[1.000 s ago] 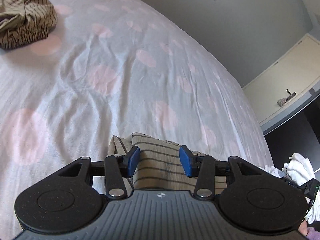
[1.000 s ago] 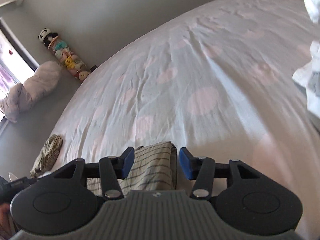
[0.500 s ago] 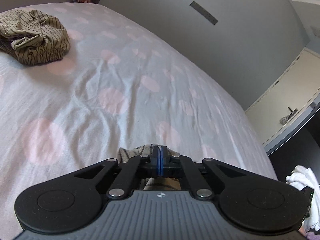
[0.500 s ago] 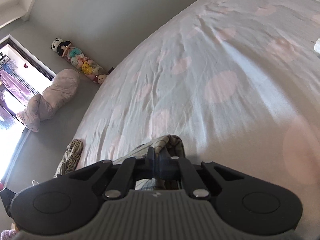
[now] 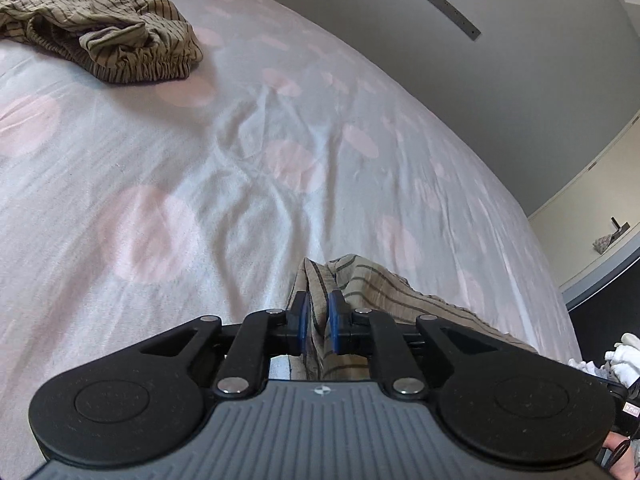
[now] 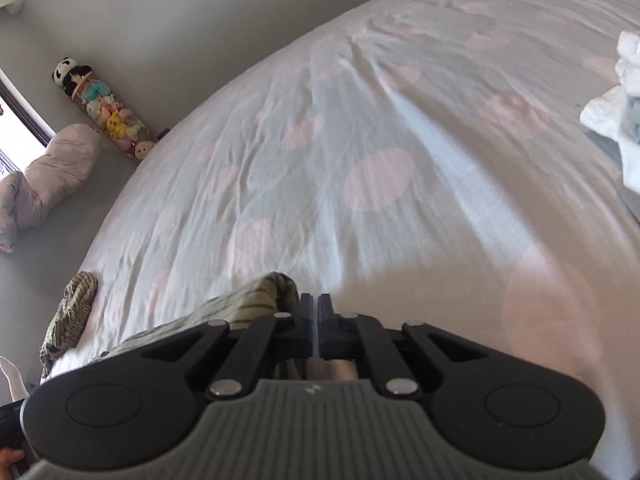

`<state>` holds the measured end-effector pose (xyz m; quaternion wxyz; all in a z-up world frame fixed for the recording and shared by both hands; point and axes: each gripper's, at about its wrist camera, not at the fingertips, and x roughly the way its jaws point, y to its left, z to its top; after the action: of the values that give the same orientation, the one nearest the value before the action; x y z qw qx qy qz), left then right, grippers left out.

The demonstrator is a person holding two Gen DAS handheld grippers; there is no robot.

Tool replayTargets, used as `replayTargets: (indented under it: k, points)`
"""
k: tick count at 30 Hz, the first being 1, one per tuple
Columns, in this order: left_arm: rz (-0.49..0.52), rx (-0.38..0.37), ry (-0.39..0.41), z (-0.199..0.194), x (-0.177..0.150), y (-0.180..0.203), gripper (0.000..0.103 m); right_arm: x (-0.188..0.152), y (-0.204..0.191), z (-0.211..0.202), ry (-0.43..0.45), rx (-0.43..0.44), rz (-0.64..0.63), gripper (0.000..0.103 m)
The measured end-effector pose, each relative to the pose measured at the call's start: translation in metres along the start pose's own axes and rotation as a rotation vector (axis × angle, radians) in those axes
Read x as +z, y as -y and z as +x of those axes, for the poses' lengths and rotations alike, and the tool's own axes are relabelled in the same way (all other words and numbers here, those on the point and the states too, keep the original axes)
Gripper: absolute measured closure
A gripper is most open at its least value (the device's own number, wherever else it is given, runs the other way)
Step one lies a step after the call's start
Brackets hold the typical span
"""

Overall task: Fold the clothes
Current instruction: 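Pinch the folded shirt edge with the left gripper while the right gripper pinches beside it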

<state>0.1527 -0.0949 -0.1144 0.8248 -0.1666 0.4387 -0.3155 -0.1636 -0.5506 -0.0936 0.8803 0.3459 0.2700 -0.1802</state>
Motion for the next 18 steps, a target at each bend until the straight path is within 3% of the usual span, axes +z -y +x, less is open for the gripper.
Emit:
replayTargets:
  k: [5,7,9,11,16,18]
  points:
    - [0.058,-0.056,0.022,-0.023,-0.012,0.02,0.089,-0.013,-0.034,-0.047,0.129,0.023,-0.116,0.097]
    - [0.097,-0.065,0.019,-0.024,-0.017,0.03,0.089,-0.026,-0.051,-0.055,0.133,0.063,-0.174,0.095]
    - [0.117,-0.057,-0.003,-0.017,-0.021,0.036,0.089,-0.04,-0.06,-0.047,0.063,0.059,-0.189,0.086]
    - [0.124,-0.033,-0.031,-0.01,-0.025,0.036,0.089,-0.054,-0.068,-0.037,-0.009,0.047,-0.205,0.085]
    - [0.133,0.043,-0.117,0.008,-0.038,0.027,0.089,-0.067,-0.067,-0.002,-0.219,-0.104,-0.248,0.084]
    - [0.126,0.064,-0.147,0.014,-0.041,0.022,0.09,-0.071,-0.068,0.003,-0.249,-0.122,-0.272,0.084]
